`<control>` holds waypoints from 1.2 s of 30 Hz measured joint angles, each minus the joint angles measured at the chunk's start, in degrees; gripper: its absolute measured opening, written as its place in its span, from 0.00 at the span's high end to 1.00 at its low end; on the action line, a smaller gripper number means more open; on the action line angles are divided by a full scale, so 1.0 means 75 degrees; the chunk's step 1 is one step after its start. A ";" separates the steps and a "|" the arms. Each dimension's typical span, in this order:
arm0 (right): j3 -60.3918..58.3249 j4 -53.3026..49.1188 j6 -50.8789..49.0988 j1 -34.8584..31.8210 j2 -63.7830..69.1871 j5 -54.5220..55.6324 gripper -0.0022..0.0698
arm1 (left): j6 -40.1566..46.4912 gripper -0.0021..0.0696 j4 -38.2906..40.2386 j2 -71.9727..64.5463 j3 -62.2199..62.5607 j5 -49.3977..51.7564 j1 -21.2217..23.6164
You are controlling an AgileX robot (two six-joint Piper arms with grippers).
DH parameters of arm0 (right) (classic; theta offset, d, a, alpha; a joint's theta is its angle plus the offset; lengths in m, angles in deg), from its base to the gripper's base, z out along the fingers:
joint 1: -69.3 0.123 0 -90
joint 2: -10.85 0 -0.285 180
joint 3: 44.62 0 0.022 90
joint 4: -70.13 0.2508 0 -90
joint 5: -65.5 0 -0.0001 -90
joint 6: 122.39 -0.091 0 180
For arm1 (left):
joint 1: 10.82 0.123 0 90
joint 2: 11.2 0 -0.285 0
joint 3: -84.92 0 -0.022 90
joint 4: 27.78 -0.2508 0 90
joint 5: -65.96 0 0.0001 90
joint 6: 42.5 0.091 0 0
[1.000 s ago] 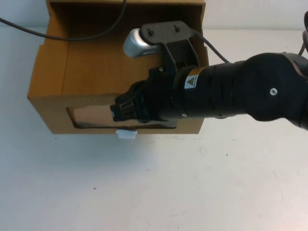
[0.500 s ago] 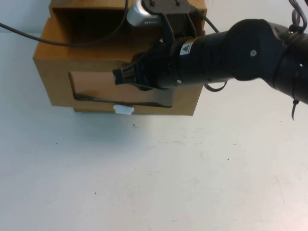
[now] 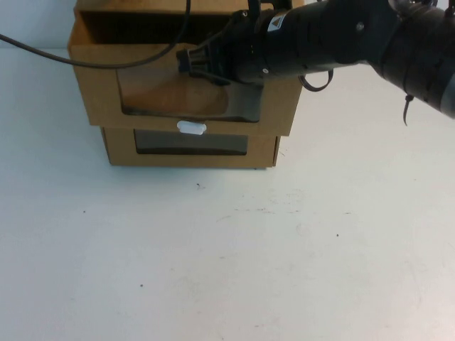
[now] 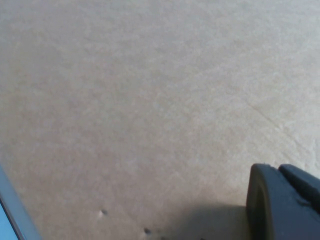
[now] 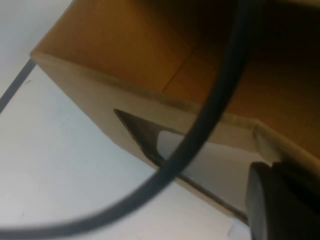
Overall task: Close the shoe box
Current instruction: Close the shoe box with your right arm
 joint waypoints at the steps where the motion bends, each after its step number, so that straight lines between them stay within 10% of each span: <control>1: 0.0154 0.0000 0.0017 -0.0041 0.0096 -0.0086 0.99 | 0.0002 0.97 0.0000 0.0000 0.0000 0.0012 0.0000; 36: 0.3053 0.0251 0.0082 -0.0811 0.1646 -0.1799 0.99 | -0.0050 0.97 0.0301 0.0000 0.0000 0.0311 0.0000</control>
